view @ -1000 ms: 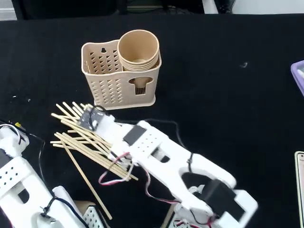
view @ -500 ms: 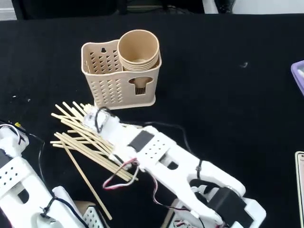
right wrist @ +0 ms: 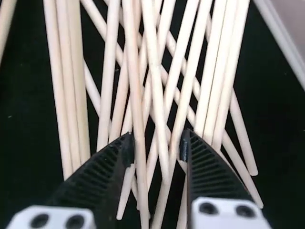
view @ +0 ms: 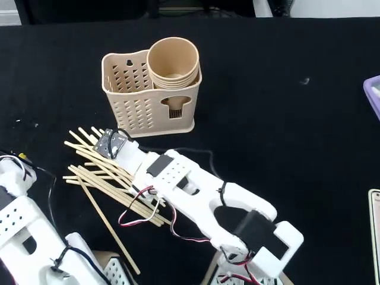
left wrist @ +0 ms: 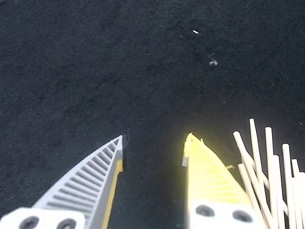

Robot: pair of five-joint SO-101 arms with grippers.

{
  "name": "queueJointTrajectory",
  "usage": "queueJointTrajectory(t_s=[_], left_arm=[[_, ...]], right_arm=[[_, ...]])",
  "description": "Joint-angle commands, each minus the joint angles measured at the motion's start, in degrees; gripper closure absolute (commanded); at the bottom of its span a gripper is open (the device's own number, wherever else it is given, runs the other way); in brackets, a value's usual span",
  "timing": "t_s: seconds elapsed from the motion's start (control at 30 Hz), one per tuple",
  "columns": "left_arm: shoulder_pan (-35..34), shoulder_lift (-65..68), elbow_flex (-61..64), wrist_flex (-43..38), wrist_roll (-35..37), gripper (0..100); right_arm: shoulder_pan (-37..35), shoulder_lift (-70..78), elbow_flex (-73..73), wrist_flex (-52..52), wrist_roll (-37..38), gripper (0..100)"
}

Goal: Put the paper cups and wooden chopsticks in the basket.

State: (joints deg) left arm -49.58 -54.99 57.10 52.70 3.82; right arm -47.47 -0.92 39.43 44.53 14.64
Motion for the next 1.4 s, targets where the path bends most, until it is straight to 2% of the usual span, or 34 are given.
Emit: queueJointTrajectory(t_s=[0.0, 0.03, 0.1, 0.33, 0.6, 0.8, 0.97, 1.03, 1.1, 1.17, 1.27, 1.37], left_arm=[[0.7, -0.6, -1.2, -0.9, 0.3, 79], [0.7, -0.6, -1.2, -0.9, 0.3, 79], [0.7, -0.6, -1.2, -0.9, 0.3, 79], [0.7, -0.6, -1.2, -0.9, 0.3, 79], [0.7, -0.6, -1.2, -0.9, 0.3, 79], [1.4, -0.6, -1.2, -0.9, 0.3, 79], [1.5, -0.7, -1.0, -0.9, 0.2, 79], [1.5, -0.7, -1.1, -0.9, 0.2, 79], [1.5, -0.6, -1.2, -0.9, 0.2, 79], [1.5, -0.6, -1.2, -0.9, 0.2, 79], [1.5, -0.5, -1.2, -0.9, 0.2, 79], [1.5, -0.5, -1.0, -0.9, 0.2, 79]], right_arm=[[-0.5, -0.6, -2.3, 2.5, 2.2, 96.0], [-0.4, -0.7, -2.3, 2.9, 2.4, 99.5], [-0.4, -0.7, -2.3, 4.4, 2.5, 97.2], [1.8, -3.9, 0.6, 7.8, 5.9, 98.8], [18.0, -18.9, 12.2, 8.2, 14.8, 98.8], [25.3, -28.0, 14.9, 18.3, 23.8, 98.8], [31.2, -28.8, 16.1, 17.9, 29.2, 98.7], [30.4, -29.0, 15.9, 17.2, 27.9, 98.5], [26.4, -29.2, 14.6, 17.6, 22.4, 94.7], [20.5, -29.1, 13.1, 17.2, 15.9, 86.5], [9.1, -28.7, 11.6, 13.6, 11.2, 77.1], [2.5, -28.5, 11.3, 6.0, 8.0, 79.5]])
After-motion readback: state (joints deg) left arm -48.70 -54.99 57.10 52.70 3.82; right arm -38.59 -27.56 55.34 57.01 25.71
